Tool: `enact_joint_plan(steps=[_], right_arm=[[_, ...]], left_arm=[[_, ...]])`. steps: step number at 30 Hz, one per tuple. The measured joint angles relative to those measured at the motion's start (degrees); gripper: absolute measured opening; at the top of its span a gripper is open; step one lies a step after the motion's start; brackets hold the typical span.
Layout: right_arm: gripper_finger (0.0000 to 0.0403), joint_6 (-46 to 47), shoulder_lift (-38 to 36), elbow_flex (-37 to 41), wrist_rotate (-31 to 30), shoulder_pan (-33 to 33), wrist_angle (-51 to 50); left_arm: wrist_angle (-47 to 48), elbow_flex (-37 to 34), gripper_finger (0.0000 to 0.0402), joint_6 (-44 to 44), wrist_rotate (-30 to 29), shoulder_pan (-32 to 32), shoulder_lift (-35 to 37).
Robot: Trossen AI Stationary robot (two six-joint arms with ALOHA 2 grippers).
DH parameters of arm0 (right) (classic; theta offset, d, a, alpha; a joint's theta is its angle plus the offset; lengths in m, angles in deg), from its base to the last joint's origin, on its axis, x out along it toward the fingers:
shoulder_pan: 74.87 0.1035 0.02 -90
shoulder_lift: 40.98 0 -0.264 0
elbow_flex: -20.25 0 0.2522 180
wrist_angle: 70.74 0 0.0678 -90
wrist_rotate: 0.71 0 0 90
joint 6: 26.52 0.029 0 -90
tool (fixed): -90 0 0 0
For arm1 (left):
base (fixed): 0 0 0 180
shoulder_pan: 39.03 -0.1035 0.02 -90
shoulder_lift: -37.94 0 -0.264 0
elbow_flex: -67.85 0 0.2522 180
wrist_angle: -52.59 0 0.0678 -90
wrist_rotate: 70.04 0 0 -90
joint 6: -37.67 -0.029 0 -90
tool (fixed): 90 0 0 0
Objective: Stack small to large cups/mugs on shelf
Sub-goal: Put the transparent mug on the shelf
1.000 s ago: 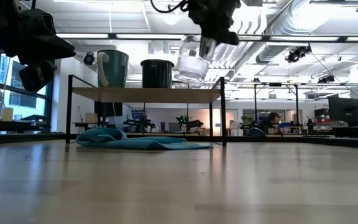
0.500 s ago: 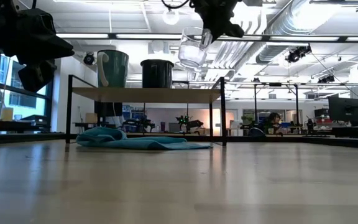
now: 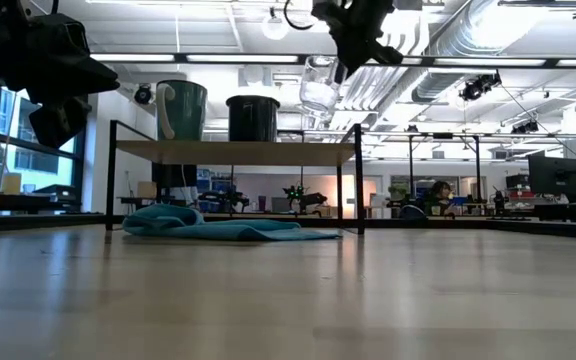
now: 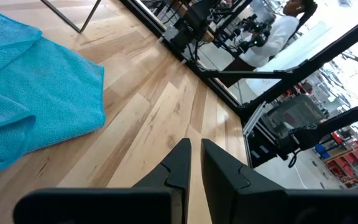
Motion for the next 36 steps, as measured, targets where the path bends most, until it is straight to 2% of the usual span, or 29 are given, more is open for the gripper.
enact_joint_plan(steps=[9,16,36], right_arm=[[0.0000,0.88,0.29,-0.02,0.50,-2.74,0.01],[0.0000,1.50,1.48,-0.02,3.27,-4.77,-0.16],[0.0000,-0.83,3.64,-0.24,3.23,-5.83,5.06]], left_arm=[[0.00,0.00,0.0026,0.00,-0.44,0.00,-0.01],[0.09,0.00,0.0026,0.00,-1.00,-0.02,0.00],[0.30,0.00,0.0026,0.15,-3.50,-0.02,0.00]])
